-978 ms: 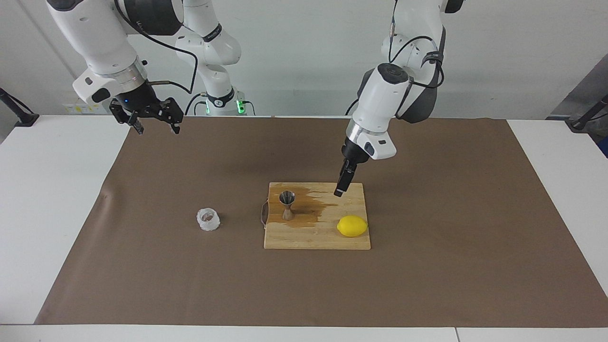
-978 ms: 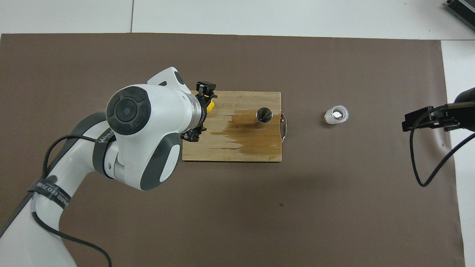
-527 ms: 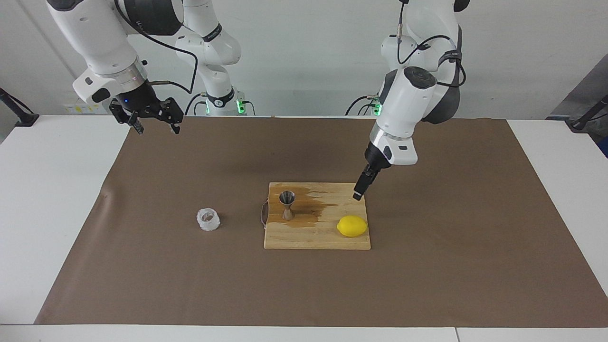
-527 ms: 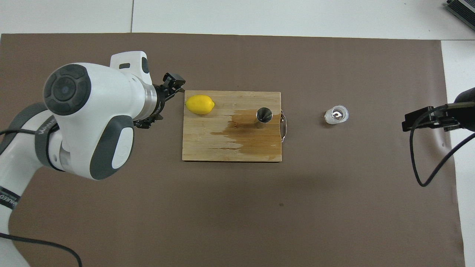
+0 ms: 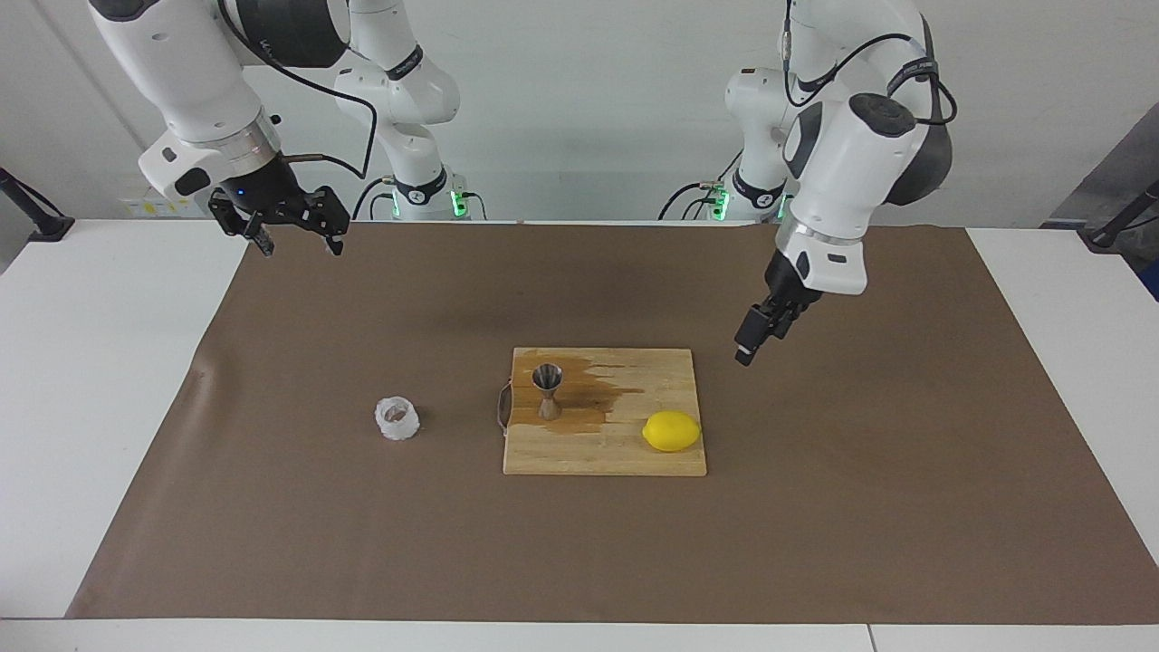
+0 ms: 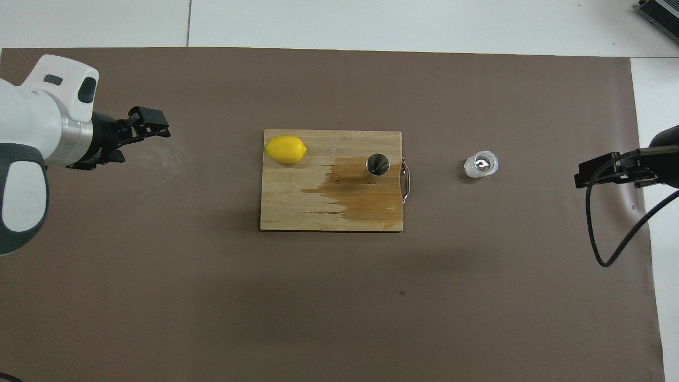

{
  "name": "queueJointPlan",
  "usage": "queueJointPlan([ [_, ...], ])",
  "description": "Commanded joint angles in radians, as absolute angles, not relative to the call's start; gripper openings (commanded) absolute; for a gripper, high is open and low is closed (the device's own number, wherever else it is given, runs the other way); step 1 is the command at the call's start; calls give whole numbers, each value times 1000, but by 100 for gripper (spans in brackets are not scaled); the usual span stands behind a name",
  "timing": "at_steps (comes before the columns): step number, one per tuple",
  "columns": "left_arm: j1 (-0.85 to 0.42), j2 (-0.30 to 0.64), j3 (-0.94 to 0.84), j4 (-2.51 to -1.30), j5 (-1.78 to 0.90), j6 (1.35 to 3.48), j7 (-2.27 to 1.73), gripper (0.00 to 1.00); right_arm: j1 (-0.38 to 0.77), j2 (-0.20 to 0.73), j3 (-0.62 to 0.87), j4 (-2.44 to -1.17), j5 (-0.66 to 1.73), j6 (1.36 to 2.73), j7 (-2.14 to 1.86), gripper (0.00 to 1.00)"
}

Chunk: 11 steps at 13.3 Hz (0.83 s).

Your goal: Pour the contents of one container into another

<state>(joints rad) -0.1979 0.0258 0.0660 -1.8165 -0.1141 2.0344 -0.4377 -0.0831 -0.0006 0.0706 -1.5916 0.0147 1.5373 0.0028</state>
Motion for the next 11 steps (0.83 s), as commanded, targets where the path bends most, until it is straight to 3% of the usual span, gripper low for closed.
queueJointPlan([
  [1, -111, -6, 55, -1845, -97, 1996, -212, 100, -98, -9, 77, -1594, 32, 1525, -23, 100],
  [7, 46, -26, 58, -1832, -97, 1947, 153, 100, -98, -9, 77, -1594, 32, 1525, -23, 100],
  [11, 69, -60, 74, -1769, -86, 1850, 242, 100, -109, -18, 77, -1594, 32, 1489, -73, 100],
])
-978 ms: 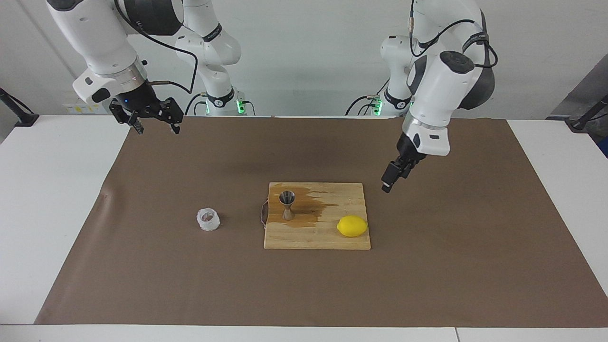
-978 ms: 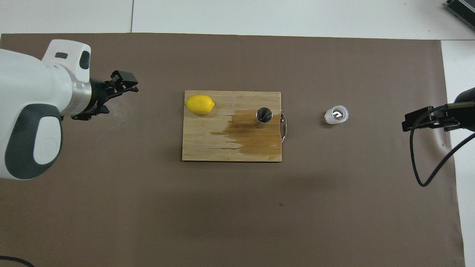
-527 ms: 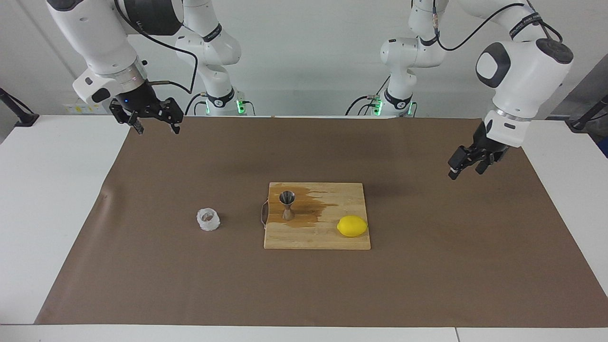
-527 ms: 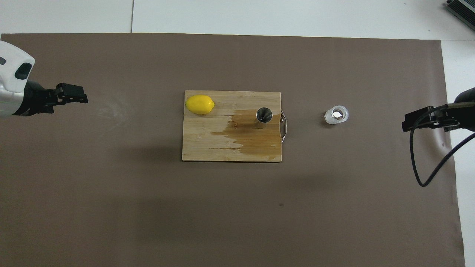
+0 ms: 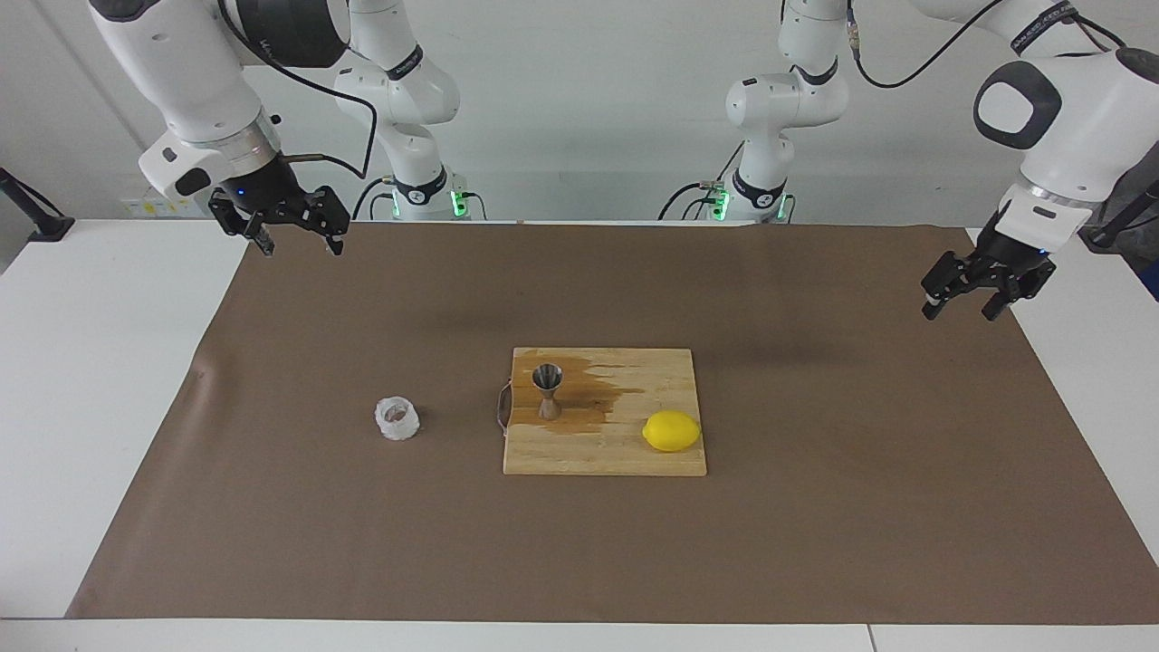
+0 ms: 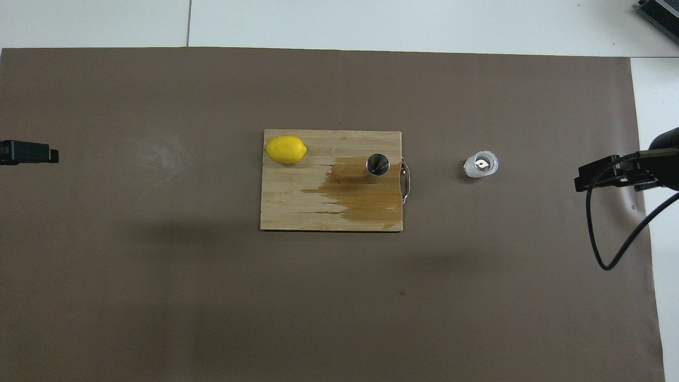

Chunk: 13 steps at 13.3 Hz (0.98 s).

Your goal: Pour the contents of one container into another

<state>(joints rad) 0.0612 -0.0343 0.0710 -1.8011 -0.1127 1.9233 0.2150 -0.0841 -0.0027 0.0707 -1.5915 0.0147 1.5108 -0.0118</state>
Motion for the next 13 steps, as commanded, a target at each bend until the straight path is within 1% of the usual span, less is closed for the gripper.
queueJointPlan([
  [1, 71, -72, 74, -1741, -71, 1812, 256, 100, -113, -20, 77, -1603, 34, 1496, -143, 100],
  [2, 68, -74, 71, -1706, -54, 1765, 258, 100, -115, -28, 77, -1626, 34, 1529, -222, 100],
  [4, 69, -61, 63, -1602, -35, 1665, 258, 100, -145, -64, 77, -1734, 35, 1658, -403, 100],
  [6, 60, -60, 61, -1583, -37, 1643, 250, 100, -181, -61, 77, -1802, 40, 1758, -608, 100],
  [7, 54, -63, 60, -1579, -35, 1617, 247, 100, -211, -49, 77, -1828, 101, 1800, -749, 100],
  [9, 72, -69, -1, -1562, -37, 1582, 241, 100, -280, -6, 75, -1876, 222, 1897, -1054, 100],
  [10, 71, -72, -23, -1566, -37, 1580, 212, 100, -293, 24, 75, -1878, 244, 1937, -1178, 100],
  [12, 71, -89, -63, -1606, -35, 1583, 126, 100, -325, 105, 75, -1876, 358, 1963, -1340, 100],
  [13, 72, -94, -66, -1614, -35, 1586, 123, 100, -327, 132, 75, -1878, 392, 2012, -1414, 100],
])
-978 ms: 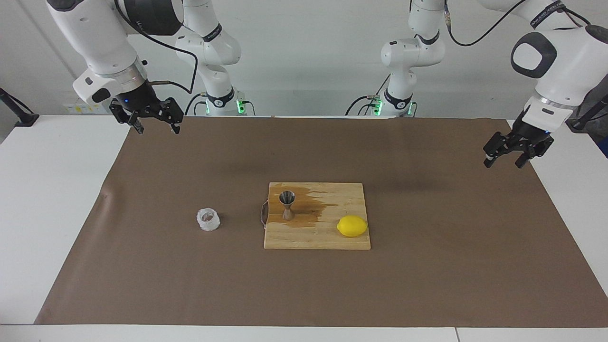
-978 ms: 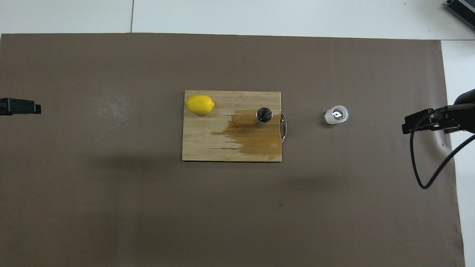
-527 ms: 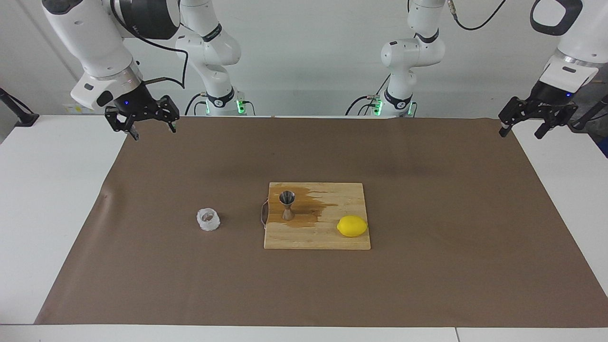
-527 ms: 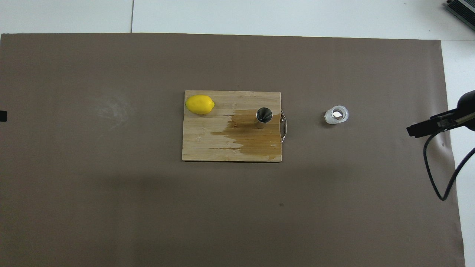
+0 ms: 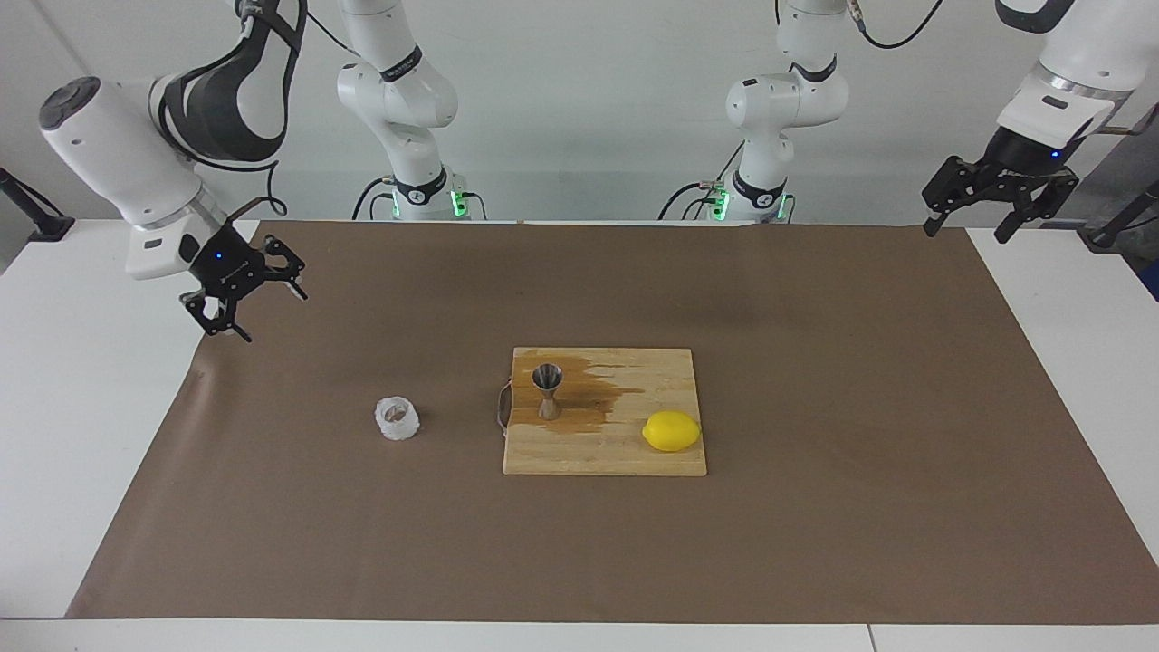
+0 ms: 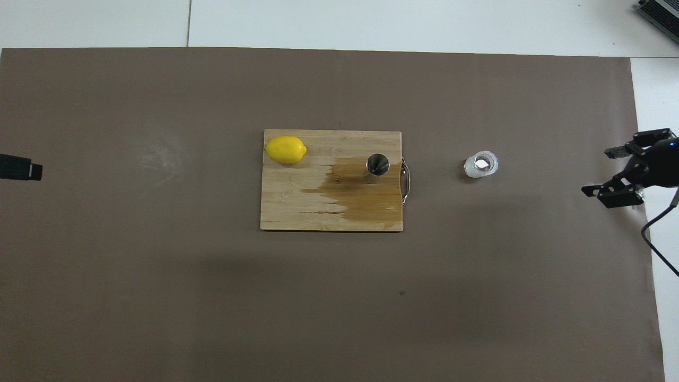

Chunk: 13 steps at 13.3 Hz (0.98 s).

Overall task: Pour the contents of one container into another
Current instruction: 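Reach the open right gripper toward the clear cup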

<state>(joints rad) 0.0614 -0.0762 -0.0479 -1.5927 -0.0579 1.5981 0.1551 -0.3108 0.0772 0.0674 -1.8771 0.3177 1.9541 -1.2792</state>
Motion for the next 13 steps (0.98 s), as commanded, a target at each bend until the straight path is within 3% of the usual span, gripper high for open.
queueJointPlan([
  [1, 80, -100, -75, -1629, -35, 1589, 123, 100, -327, 155, 77, -1878, 409, 2035, -1467, 100],
  [4, 92, -133, -110, -1696, -37, 1603, 127, 100, -313, 254, 77, -1878, 569, 2088, -1682, 100],
  [8, 89, -133, -107, -1694, -37, 1598, 126, 100, -313, 397, 83, -1876, 817, 2097, -1995, 100],
  [13, 80, -127, -103, -1677, 5, 1545, 121, 100, -305, 442, 92, -1881, 932, 2088, -2110, 100],
])
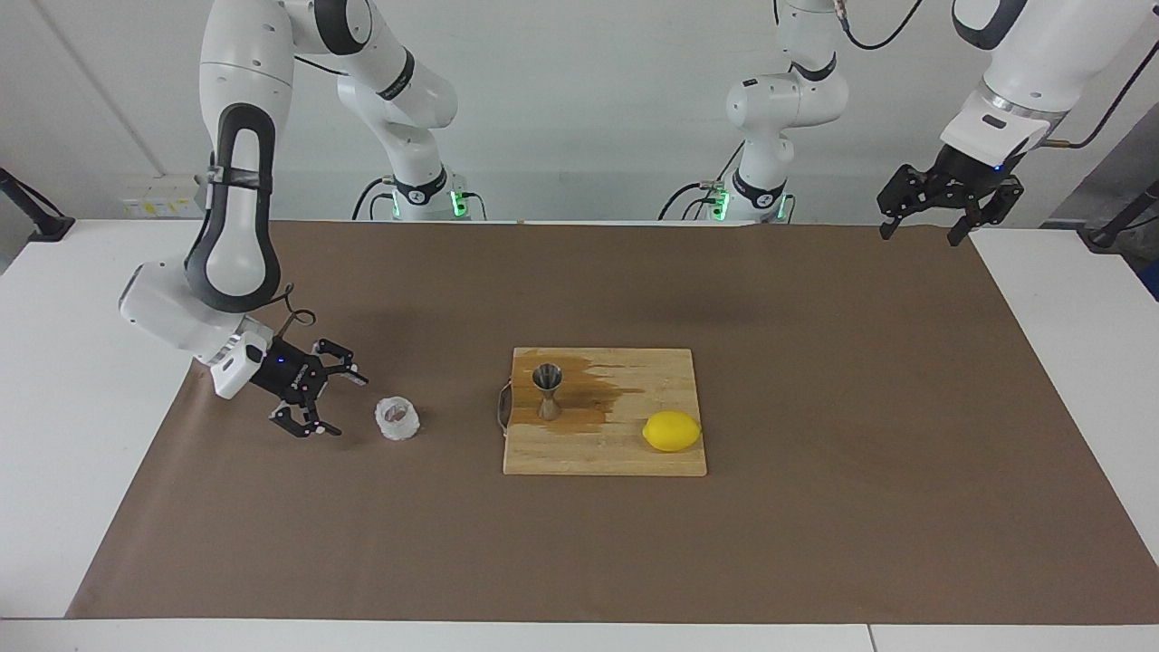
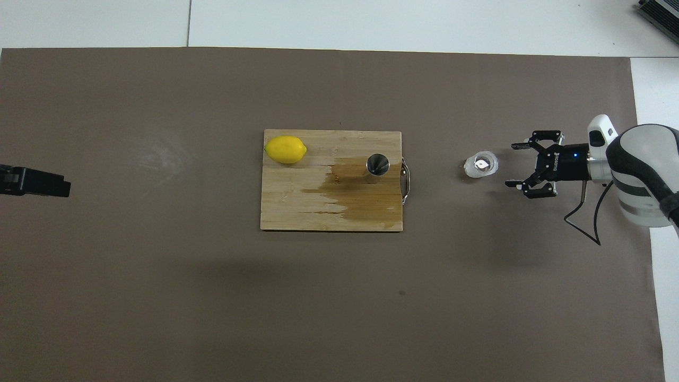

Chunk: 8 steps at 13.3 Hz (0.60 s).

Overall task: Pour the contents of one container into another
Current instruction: 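Reach the open right gripper toward the clear cup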

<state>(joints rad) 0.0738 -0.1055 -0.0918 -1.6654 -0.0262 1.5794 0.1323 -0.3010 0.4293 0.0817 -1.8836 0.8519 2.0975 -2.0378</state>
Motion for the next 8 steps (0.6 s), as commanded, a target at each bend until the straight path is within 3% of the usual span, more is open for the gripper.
queueJointPlan([
  [1, 75, -127, -106, -1675, 5, 1523, 118, 100, -299, 454, 92, -1884, 966, 2092, -2132, 100],
  [8, 84, -137, -106, -1687, -8, 1522, 115, 100, -255, 463, 92, -1902, 976, 2115, -2157, 100],
])
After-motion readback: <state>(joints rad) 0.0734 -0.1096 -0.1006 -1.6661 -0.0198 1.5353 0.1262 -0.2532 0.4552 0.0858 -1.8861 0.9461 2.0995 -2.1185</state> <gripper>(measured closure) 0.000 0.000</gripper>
